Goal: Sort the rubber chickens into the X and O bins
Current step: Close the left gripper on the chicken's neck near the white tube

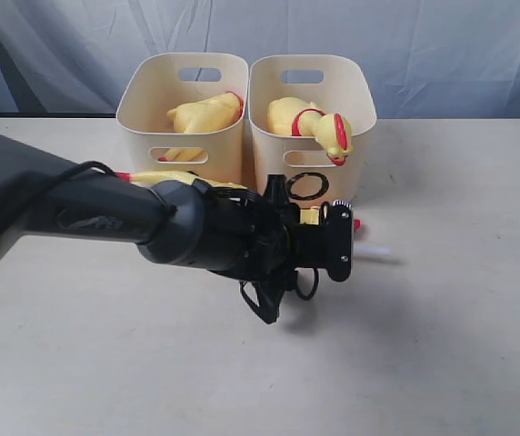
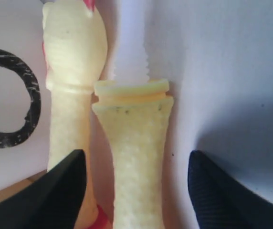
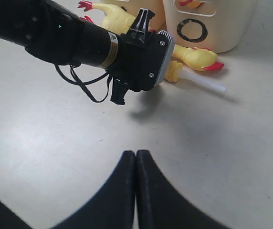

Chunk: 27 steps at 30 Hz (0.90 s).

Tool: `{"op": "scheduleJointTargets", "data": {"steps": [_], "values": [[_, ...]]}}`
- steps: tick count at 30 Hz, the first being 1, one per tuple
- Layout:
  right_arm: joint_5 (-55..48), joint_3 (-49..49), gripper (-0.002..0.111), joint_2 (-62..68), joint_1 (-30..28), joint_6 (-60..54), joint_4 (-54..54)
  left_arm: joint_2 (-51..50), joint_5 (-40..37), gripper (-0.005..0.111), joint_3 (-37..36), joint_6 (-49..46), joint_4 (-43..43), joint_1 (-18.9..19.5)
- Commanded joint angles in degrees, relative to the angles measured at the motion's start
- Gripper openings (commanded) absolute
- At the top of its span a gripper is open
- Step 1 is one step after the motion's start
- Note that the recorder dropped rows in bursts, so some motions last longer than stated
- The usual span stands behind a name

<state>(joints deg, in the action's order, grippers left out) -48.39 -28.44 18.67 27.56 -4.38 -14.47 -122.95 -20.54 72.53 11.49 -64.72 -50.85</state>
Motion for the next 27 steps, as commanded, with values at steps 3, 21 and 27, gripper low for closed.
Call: {"op": "scheduleJointTargets", "data": {"steps": [3,21,27], "values": [[0.19,0.30,-0.001,-0.34,-0.03,-0.11,0.28,-2.05,0.05,0.057,-0.34,0.27,0.34,-0.05],[0.19,0.30,-0.001,-0.34,-0.03,-0.11,0.28,-2.05,1.32,0.036,-0.34,0.27,-1.15,-0.02],[0.19,0.30,-0.001,-0.34,-0.03,-0.11,0.28,-2.05,1.14,0.010,-0.34,0.27,-1.15,-0.02]]}}
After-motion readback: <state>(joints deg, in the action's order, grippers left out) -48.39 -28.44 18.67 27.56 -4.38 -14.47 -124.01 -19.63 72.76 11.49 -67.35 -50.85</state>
